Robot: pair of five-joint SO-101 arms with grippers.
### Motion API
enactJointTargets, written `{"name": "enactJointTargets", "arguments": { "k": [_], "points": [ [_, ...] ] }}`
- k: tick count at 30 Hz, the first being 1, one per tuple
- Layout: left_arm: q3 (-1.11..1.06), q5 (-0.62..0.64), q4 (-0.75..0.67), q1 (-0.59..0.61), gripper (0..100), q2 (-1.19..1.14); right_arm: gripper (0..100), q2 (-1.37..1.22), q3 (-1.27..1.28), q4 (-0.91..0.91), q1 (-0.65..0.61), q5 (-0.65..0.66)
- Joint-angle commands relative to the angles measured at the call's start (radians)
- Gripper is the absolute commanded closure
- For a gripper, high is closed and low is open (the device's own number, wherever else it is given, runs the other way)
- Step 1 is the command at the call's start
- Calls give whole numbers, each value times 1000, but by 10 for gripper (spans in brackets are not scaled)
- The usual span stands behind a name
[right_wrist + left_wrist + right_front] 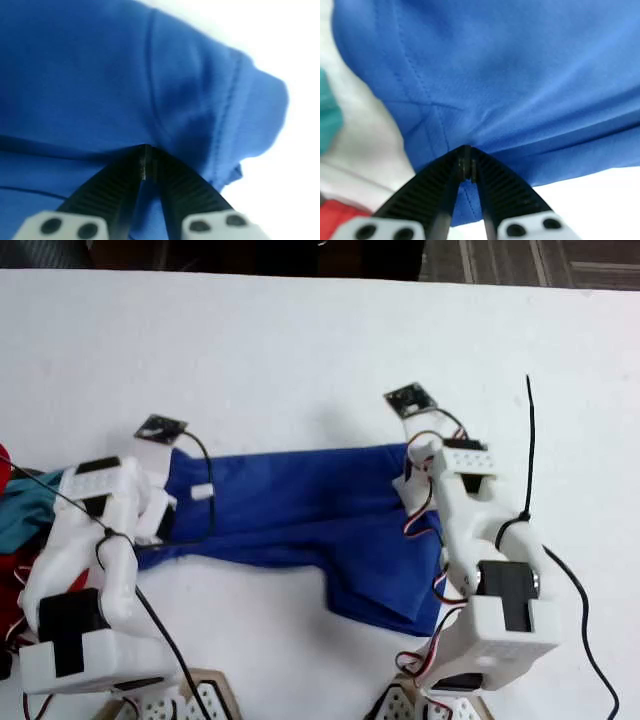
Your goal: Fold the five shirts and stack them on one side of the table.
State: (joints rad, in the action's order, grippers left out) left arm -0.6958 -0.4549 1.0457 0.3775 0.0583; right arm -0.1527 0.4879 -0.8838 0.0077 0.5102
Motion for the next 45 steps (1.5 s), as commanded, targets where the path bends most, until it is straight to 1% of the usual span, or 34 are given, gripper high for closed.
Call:
{"name": "enactJointTargets", "arguments": {
  "k": [1,5,10,13,16,19,22,26,28,32,35,37,40,45],
  "points": [
    [131,26,121,14,976,37,979,30,-54,-25,45,8],
    [229,26,267,-3,976,40,979,171,-3,-68,18,3],
    [268,25,371,-3,976,41,979,463,181,-74,-24,6],
    [266,28,368,-5,976,40,979,645,345,-85,-59,8],
    [268,55,304,-26,976,32,979,803,503,-124,-107,9],
    [271,103,235,-81,976,11,979,934,632,-148,-142,35],
    [275,144,178,-147,976,-55,979,1026,736,-173,-151,71],
    [303,178,115,-160,976,-198,979,1059,836,-177,-119,170],
    [354,178,121,-129,976,-273,979,1059,850,-179,-70,247],
    [524,178,203,-46,976,-405,979,1055,865,-223,35,405],
    [664,178,293,-11,976,-474,979,1053,878,-232,122,502],
    [734,178,344,-9,976,-509,979,1059,872,-232,160,532],
    [806,178,400,-29,976,-539,979,1061,858,-234,171,543],
    [828,178,450,-86,976,-525,979,1061,756,-254,176,534]
  ]
}}
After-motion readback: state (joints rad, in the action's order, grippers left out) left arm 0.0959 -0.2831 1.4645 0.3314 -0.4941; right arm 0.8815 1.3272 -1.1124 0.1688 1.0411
